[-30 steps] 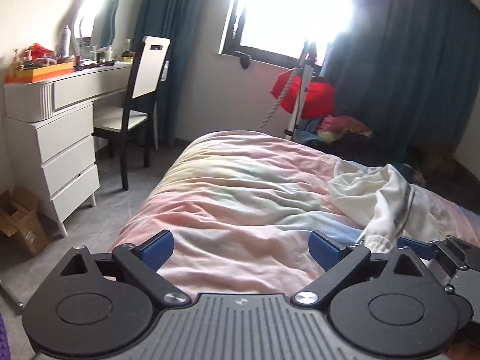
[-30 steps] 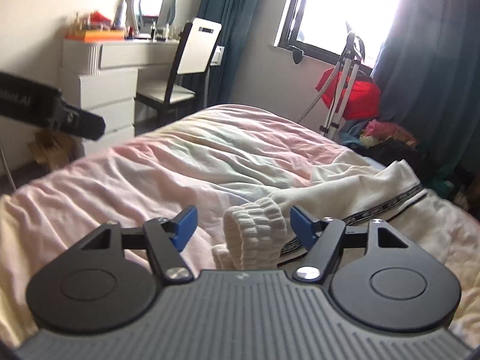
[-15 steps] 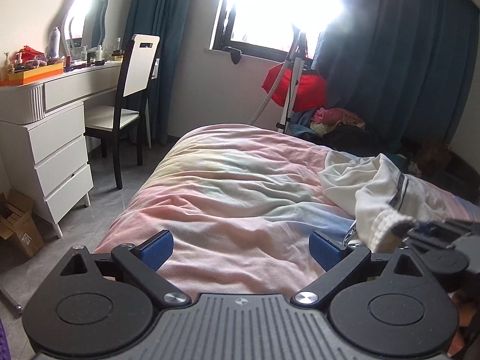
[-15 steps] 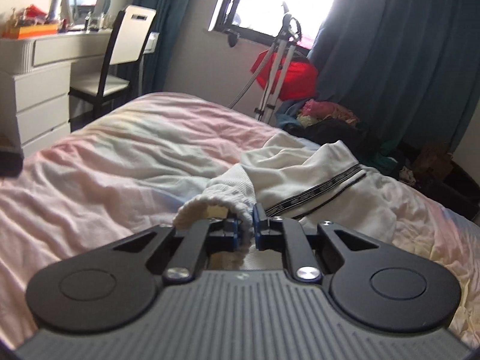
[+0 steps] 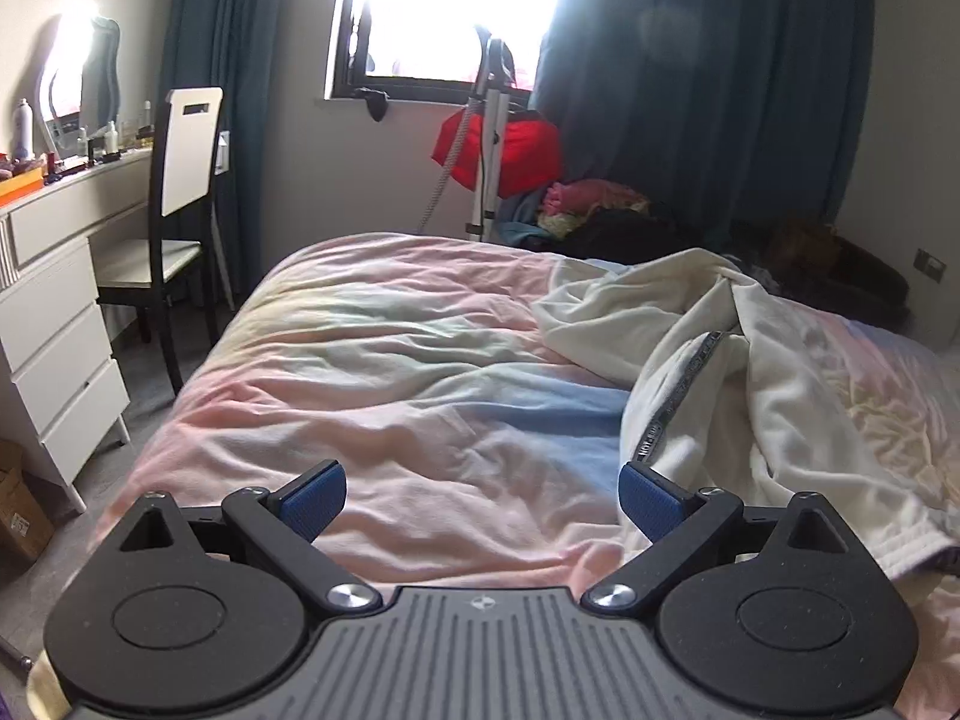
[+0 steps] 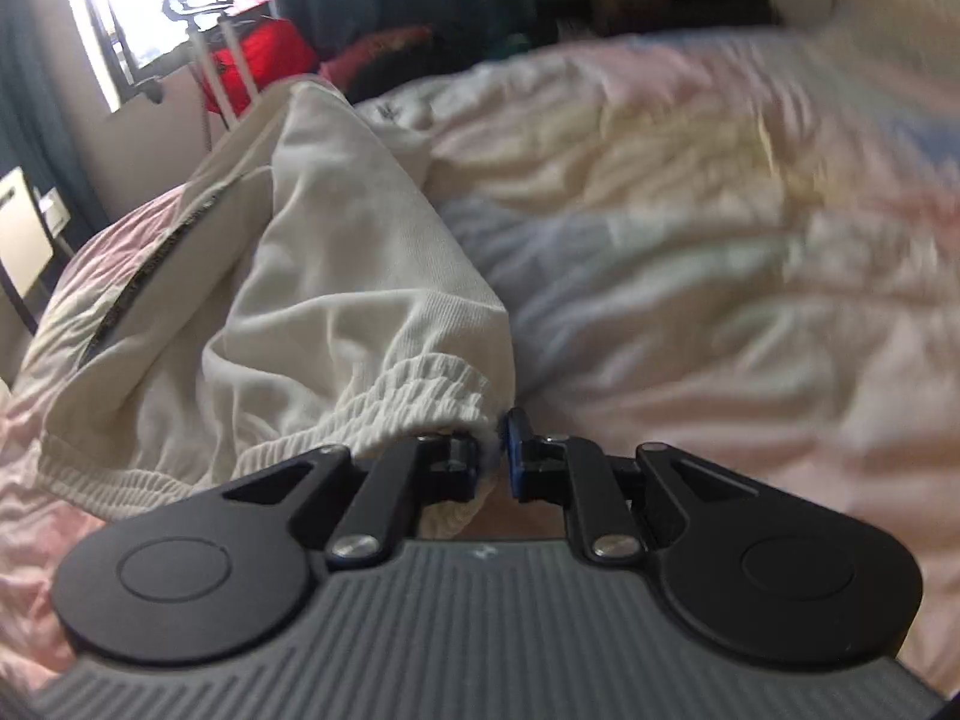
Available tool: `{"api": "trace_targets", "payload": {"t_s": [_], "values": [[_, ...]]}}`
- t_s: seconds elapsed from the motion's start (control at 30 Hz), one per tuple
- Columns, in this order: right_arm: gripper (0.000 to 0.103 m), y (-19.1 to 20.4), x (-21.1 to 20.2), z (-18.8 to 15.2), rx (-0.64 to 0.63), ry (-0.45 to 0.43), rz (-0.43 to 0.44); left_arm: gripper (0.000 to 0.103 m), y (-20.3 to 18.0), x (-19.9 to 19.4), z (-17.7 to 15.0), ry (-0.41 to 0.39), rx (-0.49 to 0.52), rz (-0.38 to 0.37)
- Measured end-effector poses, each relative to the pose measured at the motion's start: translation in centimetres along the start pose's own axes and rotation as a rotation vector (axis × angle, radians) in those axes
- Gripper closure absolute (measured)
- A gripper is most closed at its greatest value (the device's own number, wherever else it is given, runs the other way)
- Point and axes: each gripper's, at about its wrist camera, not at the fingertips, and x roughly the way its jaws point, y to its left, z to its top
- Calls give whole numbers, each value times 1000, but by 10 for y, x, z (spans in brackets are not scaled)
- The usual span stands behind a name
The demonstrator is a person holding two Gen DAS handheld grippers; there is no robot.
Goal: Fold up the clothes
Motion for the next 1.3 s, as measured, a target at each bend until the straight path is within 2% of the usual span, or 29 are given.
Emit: {"api": "trace_targets", "payload": {"t_s": [0.07,0.17,0.27,0.33,0.4,0.43,0.5,0.6,0.77,0.87,0.97,1.0,1.03,1.1,1.13,1.2,1.23,1.27,1.3], "values": [[89,-5,4,-6,42,22,27,4,-8,5,-4,20,-16,-37],[87,-1,0,-1,-38,38,87,4,-14,12,-11,45,-34,-70],[80,-7,-14,13,-80,45,177,5,-17,19,-16,53,-31,-55],[62,-14,-24,20,-64,29,255,5,-19,24,-17,55,-27,-41],[25,-24,-34,26,-23,-7,328,5,-20,30,-18,63,-36,-42],[18,-29,-39,29,-3,-25,365,5,-21,33,-19,65,-45,-50],[18,-39,-49,35,38,-61,437,5,-24,41,-20,66,-62,-65],[18,-53,-35,37,133,-78,450,5,-29,58,-23,51,-87,-70],[17,-58,26,27,197,41,337,5,-27,103,-35,127,-167,-128],[20,-54,53,18,219,96,355,8,-25,130,-44,183,-221,-170],[25,-50,64,11,244,105,371,18,-23,143,-53,188,-256,-185],[35,-50,64,11,266,103,420,23,-22,143,-52,177,-273,-190],[35,-47,60,11,262,92,470,28,-20,143,-52,168,-292,-198],[35,-41,52,12,254,69,570,48,-18,143,-50,155,-328,-219],[36,-38,48,12,249,58,618,53,-16,142,-50,154,-345,-235],[36,-29,48,9,212,78,597,64,-15,141,-49,152,-372,-261],[38,-26,52,6,208,99,567,64,-15,141,-49,147,-375,-266],[48,-25,55,3,204,118,531,67,-16,139,-48,139,-375,-267],[52,-25,54,0,210,116,517,71,-16,138,-48,131,-375,-269]]}}
